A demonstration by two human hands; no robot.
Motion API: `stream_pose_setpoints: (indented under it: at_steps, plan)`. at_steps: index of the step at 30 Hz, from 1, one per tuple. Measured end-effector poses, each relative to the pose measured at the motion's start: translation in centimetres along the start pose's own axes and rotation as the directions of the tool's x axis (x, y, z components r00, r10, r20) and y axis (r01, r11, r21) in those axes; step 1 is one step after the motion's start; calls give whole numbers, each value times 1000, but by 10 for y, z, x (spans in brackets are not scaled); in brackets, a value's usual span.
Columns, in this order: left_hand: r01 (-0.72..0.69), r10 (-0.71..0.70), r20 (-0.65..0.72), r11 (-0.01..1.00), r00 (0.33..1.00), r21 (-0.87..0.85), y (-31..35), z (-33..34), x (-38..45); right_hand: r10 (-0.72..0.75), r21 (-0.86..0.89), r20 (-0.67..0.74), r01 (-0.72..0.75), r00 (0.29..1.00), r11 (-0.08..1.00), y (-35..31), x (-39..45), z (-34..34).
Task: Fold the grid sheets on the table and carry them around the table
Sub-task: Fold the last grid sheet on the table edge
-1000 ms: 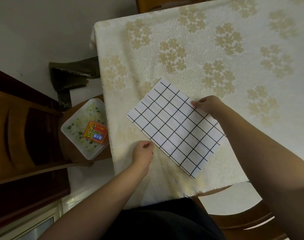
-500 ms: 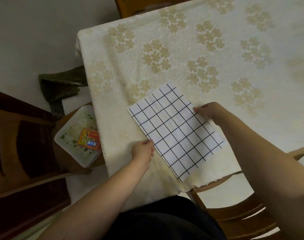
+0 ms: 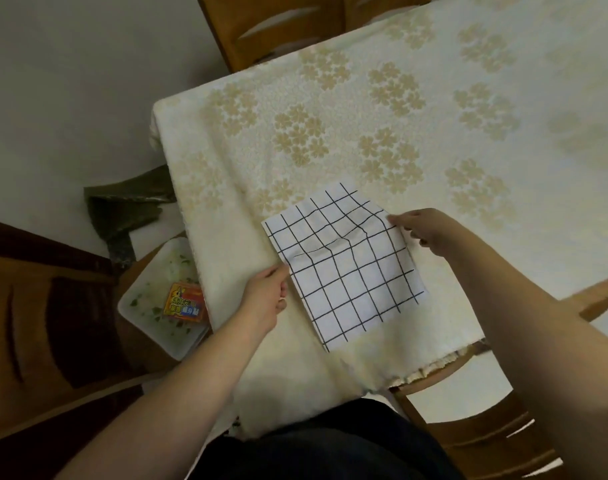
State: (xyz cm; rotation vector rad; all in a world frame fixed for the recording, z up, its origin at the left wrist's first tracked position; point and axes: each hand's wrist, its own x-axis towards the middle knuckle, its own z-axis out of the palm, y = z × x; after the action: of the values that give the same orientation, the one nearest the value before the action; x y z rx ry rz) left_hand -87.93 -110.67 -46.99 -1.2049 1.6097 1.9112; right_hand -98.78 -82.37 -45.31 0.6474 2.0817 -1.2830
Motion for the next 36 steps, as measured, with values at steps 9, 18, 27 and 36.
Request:
stream_pose_setpoints:
  at_steps: [9,18,27,36]
  plan:
    - [-114,117,117,993,986,-36,119,-12,-13,-226,285,-130,255,965,924,-51,-43,9]
    - [-454,443,240,891,863,-12,162,-48,-40,-290,473,-214,358,933,805,-56,-112,39]
    - [-375,347,261,925,901,64,44,-109,19,-78,530,-235,195,969,825,43,-119,132]
    - [-232,197,197,958,960,171,-12,-134,49,71,380,-228,21,971,925,104,-119,197]
